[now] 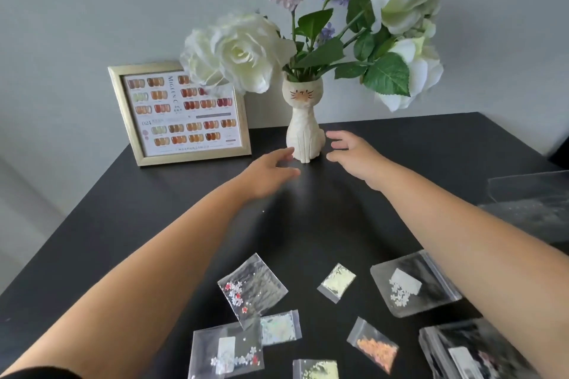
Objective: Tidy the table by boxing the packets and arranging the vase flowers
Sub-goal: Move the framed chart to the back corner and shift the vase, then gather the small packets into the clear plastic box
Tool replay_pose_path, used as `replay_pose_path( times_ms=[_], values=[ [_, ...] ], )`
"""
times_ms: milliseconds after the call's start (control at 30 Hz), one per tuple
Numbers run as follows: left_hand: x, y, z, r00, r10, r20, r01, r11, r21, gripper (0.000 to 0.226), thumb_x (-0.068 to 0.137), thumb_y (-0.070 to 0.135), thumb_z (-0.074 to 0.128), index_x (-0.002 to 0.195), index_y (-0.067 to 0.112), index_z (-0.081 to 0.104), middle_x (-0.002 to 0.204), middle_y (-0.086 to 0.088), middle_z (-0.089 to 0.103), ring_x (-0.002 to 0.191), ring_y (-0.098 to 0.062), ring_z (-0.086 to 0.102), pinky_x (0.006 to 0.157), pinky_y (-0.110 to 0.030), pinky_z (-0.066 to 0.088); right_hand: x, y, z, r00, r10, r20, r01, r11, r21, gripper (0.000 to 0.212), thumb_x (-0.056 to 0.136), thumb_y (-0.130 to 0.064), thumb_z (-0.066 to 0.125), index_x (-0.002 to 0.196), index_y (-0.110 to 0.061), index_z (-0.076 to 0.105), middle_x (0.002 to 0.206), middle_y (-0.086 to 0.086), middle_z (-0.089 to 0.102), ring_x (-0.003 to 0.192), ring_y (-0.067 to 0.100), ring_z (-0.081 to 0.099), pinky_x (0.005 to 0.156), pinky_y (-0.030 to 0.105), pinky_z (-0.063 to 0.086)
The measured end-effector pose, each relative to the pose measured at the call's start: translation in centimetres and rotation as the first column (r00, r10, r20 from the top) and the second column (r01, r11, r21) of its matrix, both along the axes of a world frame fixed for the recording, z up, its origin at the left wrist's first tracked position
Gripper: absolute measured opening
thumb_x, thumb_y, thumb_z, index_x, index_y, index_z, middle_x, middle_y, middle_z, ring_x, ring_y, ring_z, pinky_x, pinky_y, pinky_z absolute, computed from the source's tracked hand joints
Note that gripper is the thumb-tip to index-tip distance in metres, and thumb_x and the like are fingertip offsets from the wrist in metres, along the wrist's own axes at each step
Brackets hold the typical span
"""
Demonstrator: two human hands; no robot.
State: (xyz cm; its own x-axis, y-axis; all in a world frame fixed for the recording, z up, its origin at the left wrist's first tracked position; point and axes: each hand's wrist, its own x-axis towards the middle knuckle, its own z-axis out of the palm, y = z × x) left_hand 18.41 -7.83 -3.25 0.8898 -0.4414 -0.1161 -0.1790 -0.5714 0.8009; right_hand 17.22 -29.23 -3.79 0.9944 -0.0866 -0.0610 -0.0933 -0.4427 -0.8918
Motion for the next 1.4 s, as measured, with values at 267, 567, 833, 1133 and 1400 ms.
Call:
replay_pose_path(
  times_ms=[267,567,833,1133,1400],
  values=[
    [-9.5,8.2,0.6,0.938,-0.307,-0.162,0.346,0.860,0.376,0.072,0.074,0.057,0.073,0.138,0.045,0.041,0.122,0.023,0.056,0.116,0.002,0.051,0.099,-0.025,0.042,-10.0,-1.1,1.1,0.777,0.492,-0.393,-0.604,0.758,-0.246,0.053,0.074,-0.043,0.077,0.121,-0.049,0.053,0.118,-0.020,0.061,0.108,-0.003,0.057,0.091,0.023,0.045],
    [-11.5,11.2,-1.3,0.960,-0.273,-0.056,0.269,0.854,0.445,0.068,0.053,0.054,0.089,0.112,0.054,0.054,0.107,0.017,0.048,0.100,0.004,0.050,0.081,-0.016,0.040,-17.2,-5.6,1.5,0.769,0.318,-0.555,-0.620,0.581,-0.526,0.082,0.050,-0.047,0.086,0.119,-0.053,0.043,0.119,-0.027,0.037,0.107,-0.001,0.049,0.084,0.024,0.044],
    [-10.3,10.4,-1.7,0.995,-0.098,-0.010,0.096,0.937,0.337,0.057,0.049,0.042,0.094,0.088,0.034,0.054,0.091,0.010,0.060,0.073,-0.011,0.058,0.065,-0.028,0.044,-18.4,-6.8,0.3,0.901,0.239,-0.363,-0.416,0.716,-0.562,0.051,0.067,-0.030,0.083,0.106,-0.048,0.056,0.090,-0.012,0.060,0.074,0.004,0.062,0.062,0.024,0.045],
    [-10.3,9.7,-0.2,0.992,-0.084,-0.091,0.090,0.994,0.060,0.034,0.071,0.018,0.086,0.097,0.019,0.064,0.086,-0.003,0.075,0.079,-0.014,0.072,0.072,-0.022,0.054,-21.1,-9.8,1.6,0.986,0.155,-0.052,-0.161,0.855,-0.494,0.033,0.089,-0.026,0.065,0.101,-0.056,0.059,0.083,-0.022,0.065,0.086,0.001,0.061,0.067,0.020,0.045],
    [-10.8,-1.0,2.0,0.959,-0.276,-0.066,0.259,0.946,-0.195,0.022,0.092,0.005,0.062,0.110,0.019,0.062,0.099,-0.009,0.072,0.089,-0.025,0.069,0.082,-0.035,0.054,-23.5,-17.2,4.4,0.930,-0.219,0.295,0.313,0.893,-0.323,0.030,0.090,-0.023,0.063,0.099,-0.051,0.064,0.089,-0.020,0.069,0.084,0.009,0.064,0.063,0.029,0.049]
  ],
)
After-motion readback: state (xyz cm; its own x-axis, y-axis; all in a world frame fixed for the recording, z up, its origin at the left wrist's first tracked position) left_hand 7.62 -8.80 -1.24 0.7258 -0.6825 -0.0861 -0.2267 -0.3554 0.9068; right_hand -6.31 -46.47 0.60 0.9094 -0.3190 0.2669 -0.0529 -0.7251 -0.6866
